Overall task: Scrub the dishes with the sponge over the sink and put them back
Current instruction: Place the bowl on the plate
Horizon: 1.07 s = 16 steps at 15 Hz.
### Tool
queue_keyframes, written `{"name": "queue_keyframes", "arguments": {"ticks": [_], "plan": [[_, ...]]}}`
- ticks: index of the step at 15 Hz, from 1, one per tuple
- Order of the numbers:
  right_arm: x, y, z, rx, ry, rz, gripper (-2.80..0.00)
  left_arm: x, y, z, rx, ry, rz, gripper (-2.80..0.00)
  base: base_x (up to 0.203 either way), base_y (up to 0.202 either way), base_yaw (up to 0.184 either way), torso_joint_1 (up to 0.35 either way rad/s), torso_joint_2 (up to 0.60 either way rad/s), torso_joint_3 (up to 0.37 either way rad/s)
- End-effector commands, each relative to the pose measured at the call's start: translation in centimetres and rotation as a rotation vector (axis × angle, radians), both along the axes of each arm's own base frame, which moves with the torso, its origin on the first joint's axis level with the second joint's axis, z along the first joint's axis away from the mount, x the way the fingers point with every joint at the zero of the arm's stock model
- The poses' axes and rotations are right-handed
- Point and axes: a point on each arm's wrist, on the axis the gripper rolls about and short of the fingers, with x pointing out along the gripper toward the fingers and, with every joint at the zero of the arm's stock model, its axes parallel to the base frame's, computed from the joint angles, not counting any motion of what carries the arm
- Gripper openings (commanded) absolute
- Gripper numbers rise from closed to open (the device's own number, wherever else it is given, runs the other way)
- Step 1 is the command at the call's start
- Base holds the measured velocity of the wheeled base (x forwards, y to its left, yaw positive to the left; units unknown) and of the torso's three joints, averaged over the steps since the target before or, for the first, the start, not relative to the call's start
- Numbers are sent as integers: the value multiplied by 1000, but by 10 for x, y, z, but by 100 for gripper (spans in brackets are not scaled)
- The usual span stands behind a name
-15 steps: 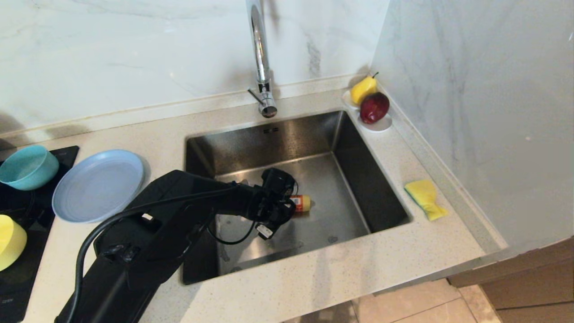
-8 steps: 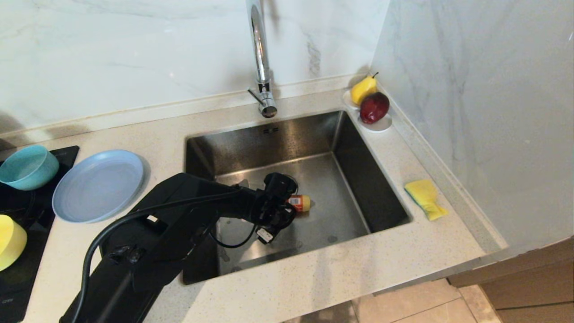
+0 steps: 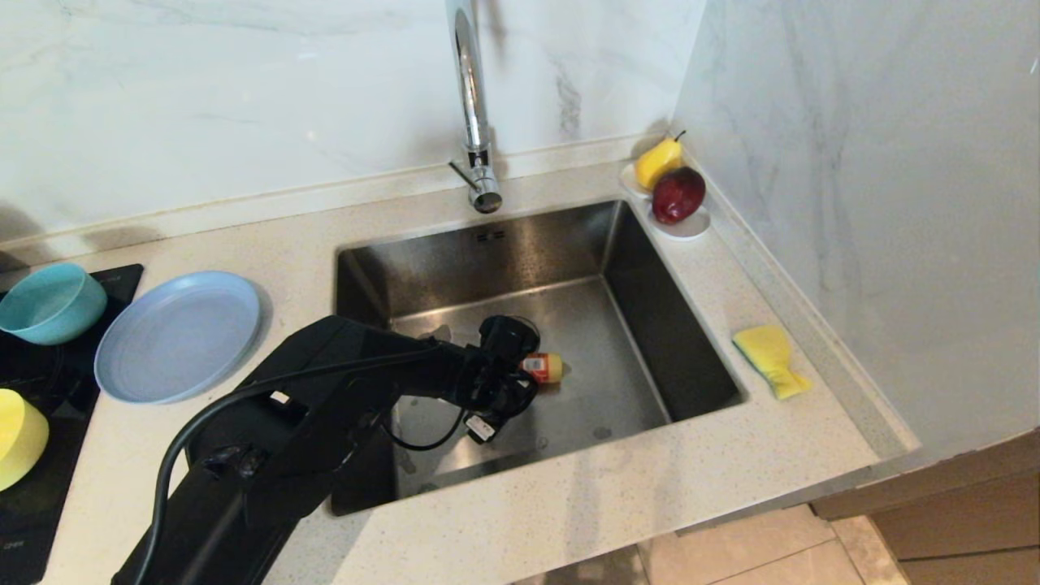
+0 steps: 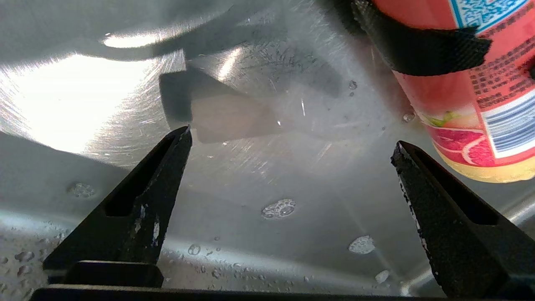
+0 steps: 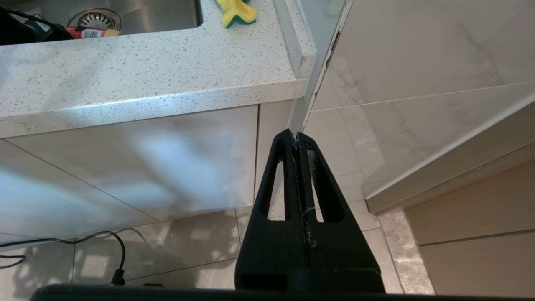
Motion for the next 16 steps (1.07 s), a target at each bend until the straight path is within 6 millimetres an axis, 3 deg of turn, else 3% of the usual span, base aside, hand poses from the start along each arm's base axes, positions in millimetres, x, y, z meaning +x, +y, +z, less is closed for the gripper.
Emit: {"name": "queue_keyframes", "arguments": {"ticks": [1, 8, 16], "plan": [[0, 0, 0, 0, 1, 1, -280, 1, 1, -1, -4, 0, 7, 0, 0, 0, 0, 0, 0, 0], [0, 0, 0, 0, 1, 1, -280, -1, -1, 1, -3, 3, 1, 0, 0, 0, 0, 0, 0, 0], [0, 0, 0, 0, 1, 1, -280, -8, -8, 31, -39, -46, -12, 0, 0, 0, 0, 0, 0, 0]]}}
